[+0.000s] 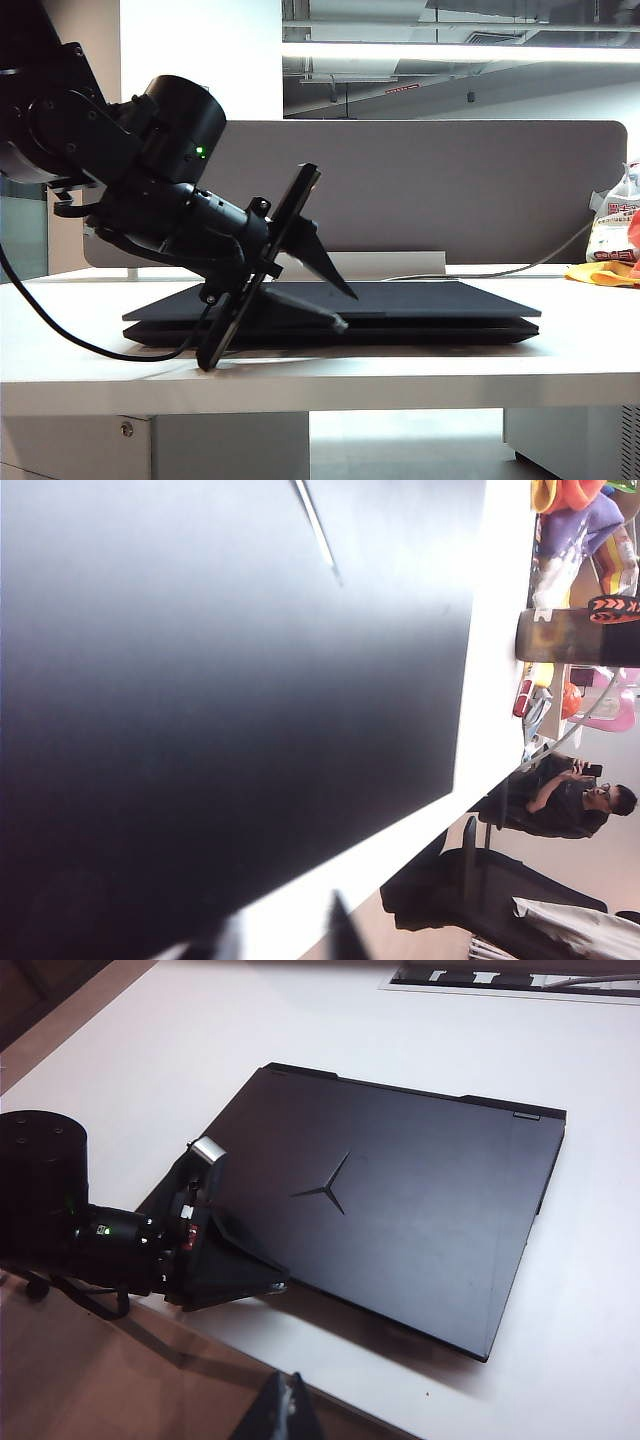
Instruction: Open the lid of the laptop and use the keypad to enter the password "123".
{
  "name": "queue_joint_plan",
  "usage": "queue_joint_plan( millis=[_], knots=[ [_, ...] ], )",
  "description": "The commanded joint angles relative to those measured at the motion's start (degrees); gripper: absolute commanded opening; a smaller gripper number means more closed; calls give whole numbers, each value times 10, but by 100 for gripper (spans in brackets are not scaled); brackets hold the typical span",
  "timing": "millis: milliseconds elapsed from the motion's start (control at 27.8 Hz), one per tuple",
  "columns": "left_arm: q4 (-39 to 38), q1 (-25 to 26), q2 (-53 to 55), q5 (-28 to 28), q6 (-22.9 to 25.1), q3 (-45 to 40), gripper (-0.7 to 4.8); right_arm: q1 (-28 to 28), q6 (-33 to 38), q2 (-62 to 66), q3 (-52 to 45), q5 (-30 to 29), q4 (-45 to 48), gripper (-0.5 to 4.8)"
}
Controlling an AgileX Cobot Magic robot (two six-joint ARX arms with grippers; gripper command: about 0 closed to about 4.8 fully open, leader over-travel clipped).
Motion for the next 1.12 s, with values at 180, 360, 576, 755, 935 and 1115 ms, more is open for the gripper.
queue_joint_plan(
  millis=[180,360,576,755,935,1115],
  knots=[
    [12,-1,18,-24,-3,-5,79,0,-2,-1,4,1,6,-5],
    [16,-1,18,-28,30,-3,48,0,-2,-1,4,1,6,-5],
    [37,-1,17,-17,41,-3,48,0,-3,-1,4,1,5,-5],
    [37,-1,17,23,41,-3,49,0,-4,-1,4,1,4,-6],
    [37,-19,17,72,42,-3,58,0,-4,-1,4,1,-5,-6],
    [36,-26,12,41,41,-4,58,0,-4,-1,4,2,-16,-6]
  ],
)
